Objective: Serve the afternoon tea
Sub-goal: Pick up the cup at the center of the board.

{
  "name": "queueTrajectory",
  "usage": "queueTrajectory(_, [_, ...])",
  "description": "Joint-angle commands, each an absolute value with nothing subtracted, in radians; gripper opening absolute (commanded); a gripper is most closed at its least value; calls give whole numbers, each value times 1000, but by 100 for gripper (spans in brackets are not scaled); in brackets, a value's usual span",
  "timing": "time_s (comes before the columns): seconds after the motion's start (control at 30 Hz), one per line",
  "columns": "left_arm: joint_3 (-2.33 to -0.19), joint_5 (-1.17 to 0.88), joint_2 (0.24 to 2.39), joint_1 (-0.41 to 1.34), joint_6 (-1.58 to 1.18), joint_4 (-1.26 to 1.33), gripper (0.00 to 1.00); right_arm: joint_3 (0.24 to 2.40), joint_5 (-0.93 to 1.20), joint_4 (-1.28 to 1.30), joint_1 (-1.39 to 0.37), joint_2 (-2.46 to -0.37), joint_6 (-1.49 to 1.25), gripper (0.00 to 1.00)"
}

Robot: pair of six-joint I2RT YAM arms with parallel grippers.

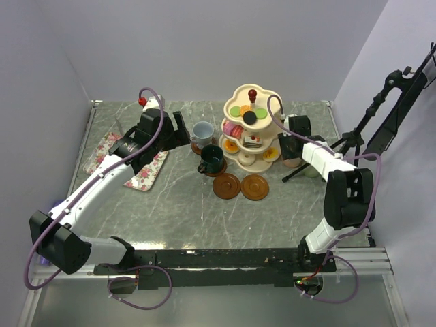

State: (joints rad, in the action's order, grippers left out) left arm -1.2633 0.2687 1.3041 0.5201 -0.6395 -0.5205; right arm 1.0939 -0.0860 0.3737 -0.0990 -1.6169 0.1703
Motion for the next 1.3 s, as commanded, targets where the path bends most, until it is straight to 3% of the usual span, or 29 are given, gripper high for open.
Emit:
queueTrajectory(0.0, [-1262,290,1272,517,-644,-506,97,1108,-51,368,-95,-1651,204,41])
queueTrajectory(0.37, [-1256,281,1275,515,-634,-500,97,1042,-31,388,-95,-1556,196,10])
queueTrajectory(0.43, [-1256,278,1278,515,-630,-497,97,1037,-25,397,-97,-1531,195,0])
queueTrajectory(0.9, [-1236,252,1264,515,-618,-486,97,1017,-5,434,-144,-1344,232,0])
queueTrajectory(1.27, [-1210,235,1238,515,-607,-476,97,1023,-57,571,-348,-1264,209,0])
